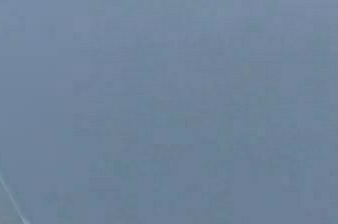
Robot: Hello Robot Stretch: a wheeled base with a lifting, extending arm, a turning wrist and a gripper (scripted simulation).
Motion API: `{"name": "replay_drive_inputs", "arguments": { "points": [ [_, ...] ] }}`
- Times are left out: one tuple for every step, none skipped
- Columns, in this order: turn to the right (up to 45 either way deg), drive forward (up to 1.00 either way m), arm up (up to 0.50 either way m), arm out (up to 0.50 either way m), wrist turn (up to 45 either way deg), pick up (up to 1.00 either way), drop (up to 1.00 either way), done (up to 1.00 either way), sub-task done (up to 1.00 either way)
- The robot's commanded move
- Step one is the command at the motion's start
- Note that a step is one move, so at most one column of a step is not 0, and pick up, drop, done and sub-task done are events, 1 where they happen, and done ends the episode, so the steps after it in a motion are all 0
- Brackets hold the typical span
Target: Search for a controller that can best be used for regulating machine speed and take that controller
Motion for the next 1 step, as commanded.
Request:
{"name": "replay_drive_inputs", "arguments": {
  "points": [
    [45.0,0.00,0.00,0.00,0.0,0.00,0.00,0.00,0.00]
  ]
}}
